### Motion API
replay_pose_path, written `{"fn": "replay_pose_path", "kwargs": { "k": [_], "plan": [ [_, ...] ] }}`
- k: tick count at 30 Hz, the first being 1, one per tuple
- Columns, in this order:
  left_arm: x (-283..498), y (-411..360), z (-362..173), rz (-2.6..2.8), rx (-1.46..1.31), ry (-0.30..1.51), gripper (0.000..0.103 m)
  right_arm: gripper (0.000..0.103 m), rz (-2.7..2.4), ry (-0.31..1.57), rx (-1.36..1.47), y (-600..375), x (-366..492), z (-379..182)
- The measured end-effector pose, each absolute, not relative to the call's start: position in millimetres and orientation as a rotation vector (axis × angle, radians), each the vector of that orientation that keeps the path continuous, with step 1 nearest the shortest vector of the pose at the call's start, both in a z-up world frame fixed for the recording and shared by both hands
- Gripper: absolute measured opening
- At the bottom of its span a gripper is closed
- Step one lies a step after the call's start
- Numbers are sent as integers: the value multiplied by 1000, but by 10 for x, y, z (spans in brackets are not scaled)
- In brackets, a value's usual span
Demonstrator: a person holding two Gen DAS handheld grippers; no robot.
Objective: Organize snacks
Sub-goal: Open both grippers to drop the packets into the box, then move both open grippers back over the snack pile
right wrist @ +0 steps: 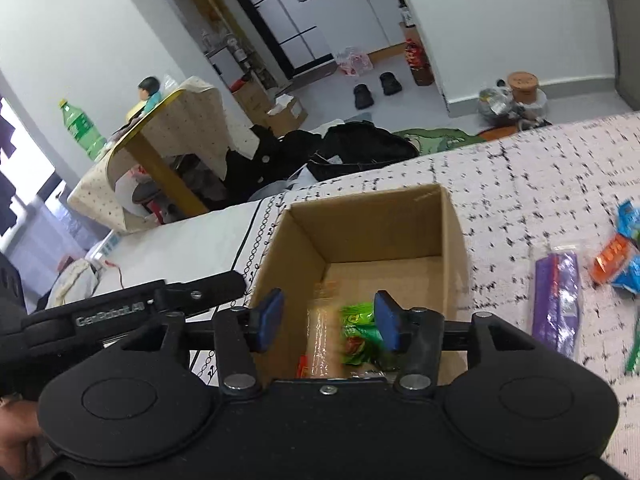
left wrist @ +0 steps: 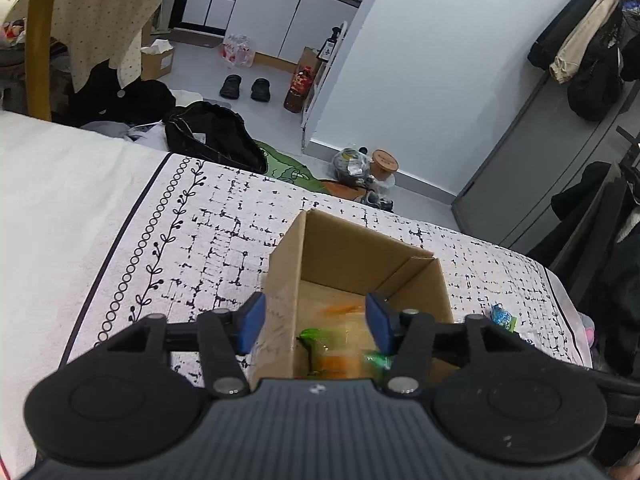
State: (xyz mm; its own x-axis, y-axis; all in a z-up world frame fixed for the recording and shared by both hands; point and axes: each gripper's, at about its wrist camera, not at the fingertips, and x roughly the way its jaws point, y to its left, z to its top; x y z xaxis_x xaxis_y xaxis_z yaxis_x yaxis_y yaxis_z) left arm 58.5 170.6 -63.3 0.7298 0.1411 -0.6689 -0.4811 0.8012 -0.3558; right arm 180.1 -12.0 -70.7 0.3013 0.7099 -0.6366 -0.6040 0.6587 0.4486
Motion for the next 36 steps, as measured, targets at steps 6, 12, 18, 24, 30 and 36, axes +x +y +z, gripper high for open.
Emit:
{"fn": "replay_pose_path", "kwargs": {
  "k": [6, 12, 18, 24, 30, 36],
  "plan": [
    [564, 1663, -600, 380, -559, 654, 74, 56, 831, 918, 169, -354, 1813, -709],
    [588, 1556, -560, 370, -560, 635, 92, 63, 770, 914, 192, -646, 1834, -683],
    [636, 1405, -548, 367, -538, 629, 103, 76, 728, 887, 198, -880, 1868, -639],
    [684, 1253, -514, 342, -521, 633, 103, 85, 708, 874, 209, -1055, 1884, -599],
    [710, 1094, -455, 307, -499, 635, 103, 100, 700, 854, 210, -1255, 1892, -524],
    [768, 909, -411, 255, -463, 643, 103, 103, 683, 848, 209, -1460, 1880, -482]
  ]
}}
